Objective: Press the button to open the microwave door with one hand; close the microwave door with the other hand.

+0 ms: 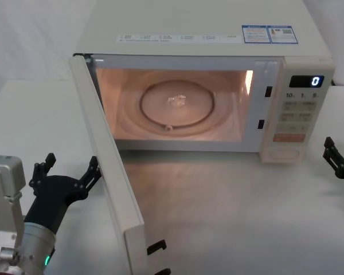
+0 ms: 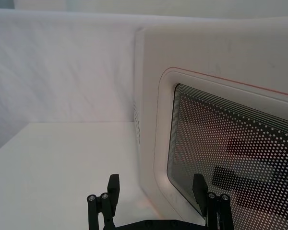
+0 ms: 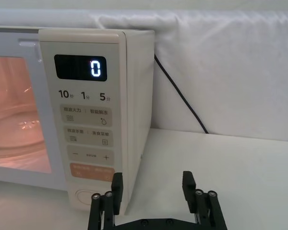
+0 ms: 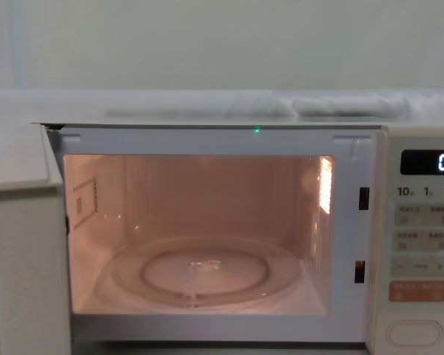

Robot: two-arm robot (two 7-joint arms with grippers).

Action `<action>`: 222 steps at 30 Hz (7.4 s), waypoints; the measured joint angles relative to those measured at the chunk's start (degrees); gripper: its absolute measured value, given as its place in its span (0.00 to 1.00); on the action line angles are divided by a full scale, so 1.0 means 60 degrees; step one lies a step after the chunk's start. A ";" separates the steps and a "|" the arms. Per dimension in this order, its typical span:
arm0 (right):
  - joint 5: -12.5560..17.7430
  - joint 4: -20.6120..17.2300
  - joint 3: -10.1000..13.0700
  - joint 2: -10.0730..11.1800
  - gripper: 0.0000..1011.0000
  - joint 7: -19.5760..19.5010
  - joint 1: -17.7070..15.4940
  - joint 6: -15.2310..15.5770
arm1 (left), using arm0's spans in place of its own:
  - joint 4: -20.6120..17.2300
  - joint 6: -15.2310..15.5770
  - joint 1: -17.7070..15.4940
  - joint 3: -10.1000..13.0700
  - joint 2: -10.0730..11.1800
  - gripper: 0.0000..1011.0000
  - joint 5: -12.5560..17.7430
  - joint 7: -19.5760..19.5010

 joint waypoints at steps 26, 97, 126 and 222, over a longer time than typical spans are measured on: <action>-0.0009 0.0001 -0.0006 -0.0004 0.99 -0.0010 0.0000 0.0004 | 0.0000 -0.0001 0.0001 -0.0004 -0.0003 0.99 -0.0003 -0.0005; -0.0007 0.0001 -0.0005 -0.0003 0.99 -0.0009 -0.0001 0.0003 | -0.1494 -0.0177 0.0526 -0.1339 0.0509 0.00 -0.0721 -0.1806; -0.0007 0.0000 -0.0006 -0.0003 0.99 -0.0009 -0.0001 0.0003 | -0.0813 0.0661 -0.1829 0.0649 0.1915 0.00 -0.2068 -0.3889; -0.0007 0.0000 -0.0005 -0.0003 0.99 -0.0009 -0.0001 0.0003 | 0.1949 0.0961 -0.5318 0.3670 0.0453 0.00 -0.2140 -0.4192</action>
